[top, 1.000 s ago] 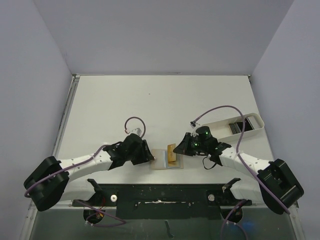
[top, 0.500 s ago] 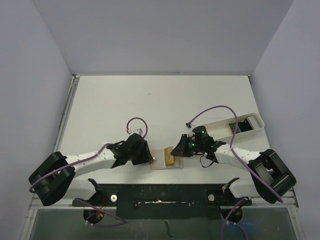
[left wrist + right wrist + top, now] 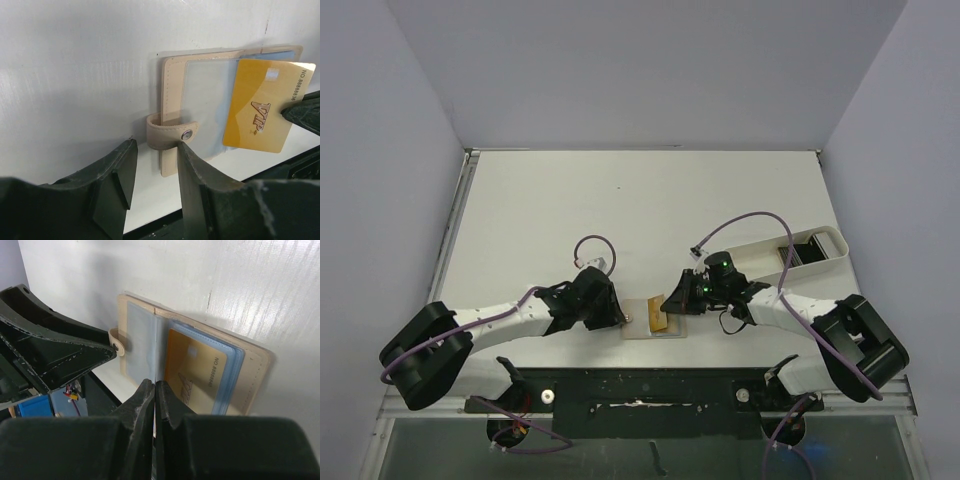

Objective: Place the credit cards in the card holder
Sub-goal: Insert the credit card into the card holder.

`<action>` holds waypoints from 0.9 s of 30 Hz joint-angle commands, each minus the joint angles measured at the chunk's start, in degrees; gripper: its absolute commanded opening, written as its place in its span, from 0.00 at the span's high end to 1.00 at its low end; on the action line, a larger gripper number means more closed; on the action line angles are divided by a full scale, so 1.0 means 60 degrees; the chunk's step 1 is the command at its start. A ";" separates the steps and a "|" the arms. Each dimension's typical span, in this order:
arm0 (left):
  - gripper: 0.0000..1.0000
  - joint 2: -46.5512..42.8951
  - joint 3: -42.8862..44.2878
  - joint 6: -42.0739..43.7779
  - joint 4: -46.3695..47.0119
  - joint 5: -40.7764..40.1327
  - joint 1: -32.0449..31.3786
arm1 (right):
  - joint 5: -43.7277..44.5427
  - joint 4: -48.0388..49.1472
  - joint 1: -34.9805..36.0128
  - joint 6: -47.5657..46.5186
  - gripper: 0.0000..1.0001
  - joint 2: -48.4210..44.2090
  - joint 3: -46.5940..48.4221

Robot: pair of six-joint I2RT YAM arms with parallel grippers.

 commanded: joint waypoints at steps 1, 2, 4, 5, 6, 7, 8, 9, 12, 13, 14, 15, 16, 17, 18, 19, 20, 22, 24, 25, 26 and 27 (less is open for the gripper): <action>0.65 0.0029 0.0228 -0.0037 0.0452 0.0061 0.0051 | -0.0313 0.0599 -0.0068 -0.0085 1.00 -0.0028 0.0056; 0.65 0.0023 0.0210 -0.0037 0.0468 0.0060 0.0053 | -0.0332 0.0631 -0.0072 -0.0067 1.00 -0.0016 0.0032; 0.66 0.0036 0.0219 -0.0044 0.0479 0.0078 0.0052 | -0.0382 0.0746 -0.0082 -0.0003 1.00 0.0021 -0.0041; 0.66 0.0054 0.0236 -0.0045 0.0464 0.0079 0.0055 | -0.0425 0.0789 -0.0099 0.0028 1.00 0.0040 -0.0079; 0.66 0.0070 0.0235 -0.0038 0.0455 0.0088 0.0051 | -0.0457 0.0822 -0.0096 0.0050 1.00 0.0068 -0.0101; 0.66 0.0072 0.0245 -0.0037 0.0449 0.0089 0.0051 | -0.0469 0.0828 -0.0086 0.0066 1.00 0.0084 -0.0120; 0.66 0.0080 0.0236 -0.0037 0.0448 0.0093 0.0051 | -0.0461 0.0834 -0.0090 0.0093 1.00 0.0075 -0.0148; 0.66 0.0088 0.0234 -0.0050 0.0444 0.0095 0.0051 | -0.0447 0.0816 -0.0095 0.0091 1.00 0.0063 -0.0177; 0.67 0.0065 0.0234 -0.0081 0.0489 0.0149 0.0051 | -0.0394 0.0637 -0.0117 0.0072 1.00 -0.0014 -0.0171; 0.66 0.0048 0.0234 -0.0092 0.0504 0.0174 0.0038 | -0.0360 0.0537 -0.0125 0.0059 1.00 -0.0045 -0.0149; 0.66 0.0024 0.0234 -0.0095 0.0506 0.0177 0.0044 | -0.0336 0.0452 -0.0139 0.0045 1.00 -0.0100 -0.0137; 0.66 -0.0007 0.0236 -0.0096 0.0506 0.0155 0.0039 | -0.0305 0.0368 -0.0161 0.0041 1.00 -0.0153 -0.0124; 0.66 -0.0034 0.0247 -0.0096 0.0486 0.0141 0.0049 | -0.0276 0.0264 -0.0181 0.0033 1.00 -0.0211 -0.0112; 0.66 -0.0067 0.0249 -0.0096 0.0444 0.0109 0.0040 | -0.0247 0.0201 -0.0192 0.0027 1.00 -0.0242 -0.0110; 0.66 -0.0093 0.0249 -0.0103 0.0423 0.0093 0.0037 | -0.0239 0.0104 -0.0197 0.0015 1.00 -0.0271 -0.0097; 0.66 -0.0115 0.0253 -0.0117 0.0419 0.0079 0.0044 | -0.0224 0.0031 -0.0201 -0.0028 1.00 -0.0284 -0.0085; 0.66 -0.0118 0.0249 -0.0124 0.0419 0.0083 0.0037 | -0.0209 -0.0042 -0.0200 -0.0045 1.00 -0.0298 -0.0092; 0.66 -0.0112 0.0234 -0.0151 0.0418 0.0082 0.0041 | -0.0198 -0.0125 -0.0209 -0.0062 1.00 -0.0313 -0.0099; 0.66 -0.0076 0.0227 -0.0165 0.0418 0.0094 0.0040 | -0.0165 -0.0146 -0.0214 -0.0062 1.00 -0.0335 -0.0144; 0.66 -0.0061 0.0221 -0.0176 0.0418 0.0101 0.0044 | -0.0141 -0.0126 -0.0224 -0.0062 1.00 -0.0336 -0.0160; 0.66 -0.0047 0.0212 -0.0183 0.0426 0.0113 0.0037 | -0.0144 -0.0107 -0.0239 -0.0058 1.00 -0.0316 -0.0180; 0.66 -0.0049 0.0213 -0.0191 0.0432 0.0114 0.0036 | -0.0151 -0.0083 -0.0230 -0.0061 1.00 -0.0269 -0.0196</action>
